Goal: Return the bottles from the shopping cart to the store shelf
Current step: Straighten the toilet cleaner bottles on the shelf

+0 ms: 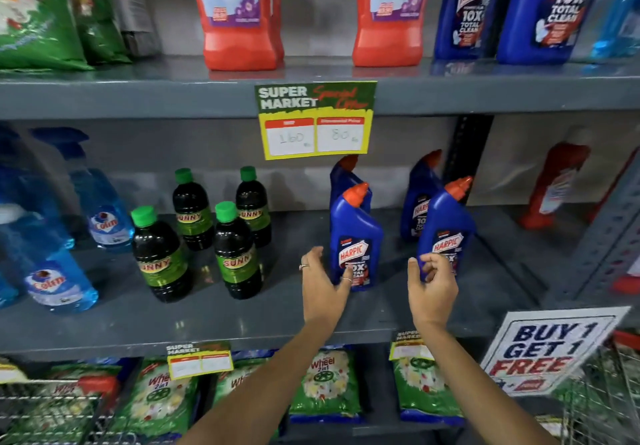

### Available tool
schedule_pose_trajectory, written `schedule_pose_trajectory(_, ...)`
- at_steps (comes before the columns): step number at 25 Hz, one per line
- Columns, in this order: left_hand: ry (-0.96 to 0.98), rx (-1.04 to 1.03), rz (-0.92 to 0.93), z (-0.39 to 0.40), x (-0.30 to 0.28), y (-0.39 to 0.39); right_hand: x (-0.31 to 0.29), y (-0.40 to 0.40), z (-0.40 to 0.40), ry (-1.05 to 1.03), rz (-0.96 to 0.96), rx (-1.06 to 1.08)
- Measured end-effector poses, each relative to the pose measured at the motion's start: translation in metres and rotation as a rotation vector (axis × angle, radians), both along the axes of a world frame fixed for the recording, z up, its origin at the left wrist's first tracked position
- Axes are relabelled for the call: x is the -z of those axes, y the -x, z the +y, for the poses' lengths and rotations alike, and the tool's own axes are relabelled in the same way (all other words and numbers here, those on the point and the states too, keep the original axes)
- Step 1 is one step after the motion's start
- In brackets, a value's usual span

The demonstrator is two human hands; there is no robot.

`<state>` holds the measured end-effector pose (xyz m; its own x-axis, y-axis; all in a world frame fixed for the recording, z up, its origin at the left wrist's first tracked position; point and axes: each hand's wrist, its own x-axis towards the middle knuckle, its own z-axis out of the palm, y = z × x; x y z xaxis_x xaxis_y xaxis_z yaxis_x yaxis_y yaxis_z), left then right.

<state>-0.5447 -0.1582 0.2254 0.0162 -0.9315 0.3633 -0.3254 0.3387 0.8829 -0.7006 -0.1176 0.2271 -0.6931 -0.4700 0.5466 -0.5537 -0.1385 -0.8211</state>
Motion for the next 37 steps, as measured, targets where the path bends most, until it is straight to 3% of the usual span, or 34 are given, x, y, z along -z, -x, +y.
schedule_pose_trajectory(6,-0.142,-0.051,0.090,-0.005,0.002,0.046,0.014,0.040,-0.013,-0.148,-0.124,0.074)
schedule_pose_trajectory(11,-0.241,-0.163,0.139,-0.014,0.012,0.066,0.032,0.058,-0.025,-0.298,-0.208,-0.045)
schedule_pose_trajectory(26,-0.224,-0.174,0.102,-0.028,0.026,0.078,0.035,0.056,-0.025,-0.359,-0.169,0.008)
schedule_pose_trajectory(33,-0.288,-0.044,0.090,-0.003,0.025,0.059,0.027,0.046,-0.014,-0.377,-0.168,0.025)
schedule_pose_trajectory(37,-0.156,-0.011,-0.091,0.014,0.019,0.023,0.020,0.008,0.003,-0.325,0.061,0.019)
